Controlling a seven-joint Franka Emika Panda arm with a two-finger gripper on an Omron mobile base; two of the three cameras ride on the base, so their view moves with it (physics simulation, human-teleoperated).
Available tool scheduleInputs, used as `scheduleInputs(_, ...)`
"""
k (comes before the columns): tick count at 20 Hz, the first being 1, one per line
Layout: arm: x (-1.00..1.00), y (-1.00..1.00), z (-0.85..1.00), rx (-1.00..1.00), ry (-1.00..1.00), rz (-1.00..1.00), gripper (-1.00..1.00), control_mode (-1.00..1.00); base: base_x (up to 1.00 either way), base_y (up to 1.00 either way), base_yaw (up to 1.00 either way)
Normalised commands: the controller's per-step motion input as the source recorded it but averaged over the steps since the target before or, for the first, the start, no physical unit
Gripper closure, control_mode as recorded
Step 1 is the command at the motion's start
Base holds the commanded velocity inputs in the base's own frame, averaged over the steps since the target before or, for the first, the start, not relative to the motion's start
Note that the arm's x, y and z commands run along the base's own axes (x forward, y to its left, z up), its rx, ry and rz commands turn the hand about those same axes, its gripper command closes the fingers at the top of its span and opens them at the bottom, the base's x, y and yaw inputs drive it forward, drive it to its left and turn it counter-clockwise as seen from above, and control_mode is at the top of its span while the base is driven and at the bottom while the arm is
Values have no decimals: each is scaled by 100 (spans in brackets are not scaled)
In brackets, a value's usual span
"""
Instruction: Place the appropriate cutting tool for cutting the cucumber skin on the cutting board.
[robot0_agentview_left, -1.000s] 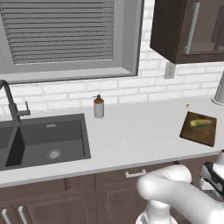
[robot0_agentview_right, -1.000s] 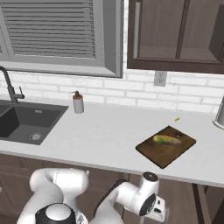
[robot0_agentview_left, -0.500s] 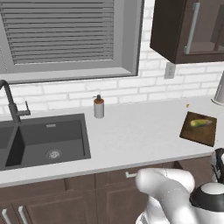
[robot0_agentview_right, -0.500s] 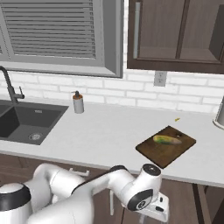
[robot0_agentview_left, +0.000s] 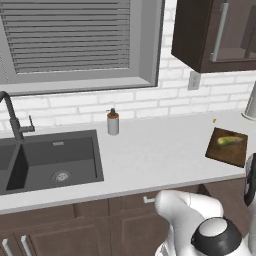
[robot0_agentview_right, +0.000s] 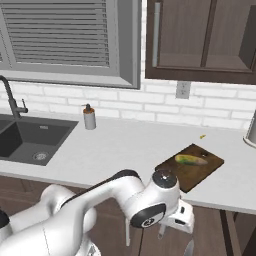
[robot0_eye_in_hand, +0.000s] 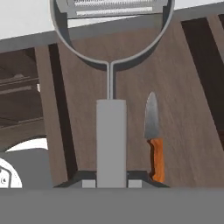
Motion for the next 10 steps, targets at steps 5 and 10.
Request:
scheduleInputs(5, 72, -50, 99, 0, -9, -4, 100, -100, 0, 0, 0)
scheduleInputs(10, 93, -65, 72, 2, 0, -3, 100, -100, 0, 0, 0)
